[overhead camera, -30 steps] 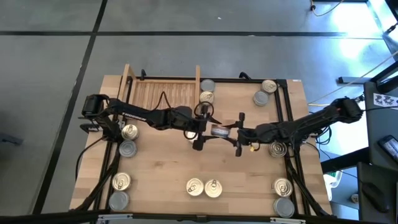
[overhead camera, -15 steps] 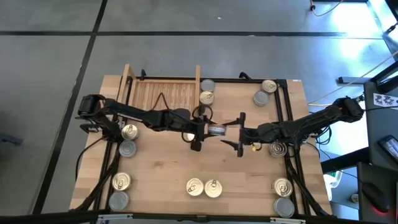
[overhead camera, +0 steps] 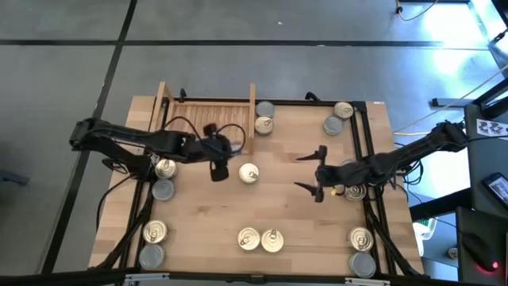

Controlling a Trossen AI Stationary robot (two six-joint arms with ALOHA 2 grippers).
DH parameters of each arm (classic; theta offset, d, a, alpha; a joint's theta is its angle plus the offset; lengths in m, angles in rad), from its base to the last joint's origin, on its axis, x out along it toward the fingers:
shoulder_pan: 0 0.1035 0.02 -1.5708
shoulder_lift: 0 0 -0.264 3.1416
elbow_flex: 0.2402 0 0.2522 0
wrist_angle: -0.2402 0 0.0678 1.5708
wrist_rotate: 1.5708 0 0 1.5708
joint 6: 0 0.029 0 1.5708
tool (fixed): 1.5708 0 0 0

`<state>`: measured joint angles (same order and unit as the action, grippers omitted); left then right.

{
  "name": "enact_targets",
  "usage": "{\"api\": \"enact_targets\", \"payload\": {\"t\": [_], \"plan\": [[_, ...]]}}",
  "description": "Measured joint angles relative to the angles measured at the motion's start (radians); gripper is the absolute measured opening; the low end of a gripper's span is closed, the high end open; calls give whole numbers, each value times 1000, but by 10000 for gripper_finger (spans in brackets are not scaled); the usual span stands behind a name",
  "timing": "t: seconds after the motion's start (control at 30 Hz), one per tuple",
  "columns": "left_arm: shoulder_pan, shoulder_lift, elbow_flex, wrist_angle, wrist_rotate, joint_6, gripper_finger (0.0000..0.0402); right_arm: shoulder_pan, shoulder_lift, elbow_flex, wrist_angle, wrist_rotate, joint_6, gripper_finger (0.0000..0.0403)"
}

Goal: Stack canned seafood by type on shelf
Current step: Put the blue tuna can on the shelf

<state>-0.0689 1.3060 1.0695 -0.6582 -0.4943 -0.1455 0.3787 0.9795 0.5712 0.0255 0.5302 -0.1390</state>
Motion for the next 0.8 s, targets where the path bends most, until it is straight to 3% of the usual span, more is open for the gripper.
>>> {"api": "enact_targets", "payload": {"t": [0.17, 0.3, 0.8], "plan": [[86, 23, 0, -190, -134, -143, 182, -23, 37, -19, 15, 10, 1, 368], [199, 70, 0, -242, -146, -201, 183, -69, 68, -30, 22, 12, 27, 361], [547, 316, 0, -325, -186, -158, 185, -144, 188, -32, 23, 9, 111, 358]]}}
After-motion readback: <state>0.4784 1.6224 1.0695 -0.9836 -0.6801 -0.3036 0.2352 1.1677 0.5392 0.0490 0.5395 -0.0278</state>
